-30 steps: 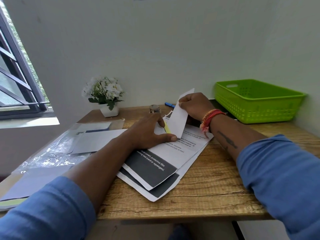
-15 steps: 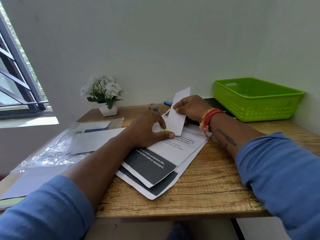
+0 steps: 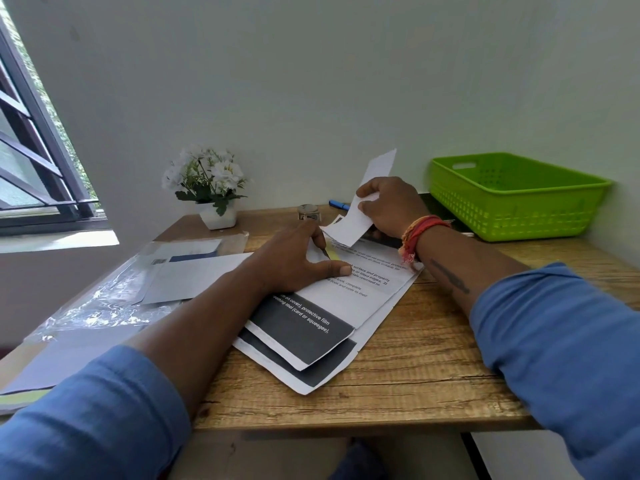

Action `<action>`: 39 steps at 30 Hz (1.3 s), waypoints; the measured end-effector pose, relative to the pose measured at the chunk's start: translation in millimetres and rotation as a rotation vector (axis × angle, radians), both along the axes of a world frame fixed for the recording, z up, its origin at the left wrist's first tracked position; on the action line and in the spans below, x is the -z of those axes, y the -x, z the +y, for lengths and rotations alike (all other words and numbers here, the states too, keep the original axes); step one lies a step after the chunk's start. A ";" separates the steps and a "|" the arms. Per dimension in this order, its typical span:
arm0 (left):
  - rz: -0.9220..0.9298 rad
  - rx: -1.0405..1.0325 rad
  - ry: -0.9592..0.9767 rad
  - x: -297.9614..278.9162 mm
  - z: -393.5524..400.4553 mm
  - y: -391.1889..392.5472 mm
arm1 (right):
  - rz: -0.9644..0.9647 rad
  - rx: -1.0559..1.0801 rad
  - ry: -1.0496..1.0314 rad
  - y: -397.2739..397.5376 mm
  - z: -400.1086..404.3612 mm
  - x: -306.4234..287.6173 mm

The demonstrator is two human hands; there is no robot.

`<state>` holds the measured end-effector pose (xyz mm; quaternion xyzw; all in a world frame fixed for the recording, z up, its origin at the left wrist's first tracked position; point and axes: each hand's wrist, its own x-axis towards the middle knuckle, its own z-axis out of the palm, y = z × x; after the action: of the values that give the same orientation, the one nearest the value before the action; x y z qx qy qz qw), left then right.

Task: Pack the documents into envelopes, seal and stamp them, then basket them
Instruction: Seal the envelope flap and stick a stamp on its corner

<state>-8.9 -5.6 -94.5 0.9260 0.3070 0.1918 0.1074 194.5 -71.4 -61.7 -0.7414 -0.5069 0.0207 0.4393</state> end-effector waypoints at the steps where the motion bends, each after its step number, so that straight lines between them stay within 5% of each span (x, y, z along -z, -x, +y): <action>1: 0.001 -0.001 0.000 0.0 -0.1 0.2 | -0.043 0.007 0.001 -0.1 -0.5 -1.0; 9: -0.016 0.002 -0.010 -0.3 -0.8 1.5 | -0.189 -0.063 0.114 -3.6 -5.9 -3.4; 27: 0.065 0.030 0.026 -7.8 0.2 8.6 | 0.710 -0.282 0.199 26.1 -1.6 0.6; 39: -0.040 0.082 -0.045 -7.6 -4.4 7.9 | 0.512 -0.336 0.339 25.3 -1.7 1.4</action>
<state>-16.7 -10.1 -86.9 0.9358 0.2623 0.2127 0.1007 169.3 -73.1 -63.2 -0.6807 -0.4844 0.3620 0.4134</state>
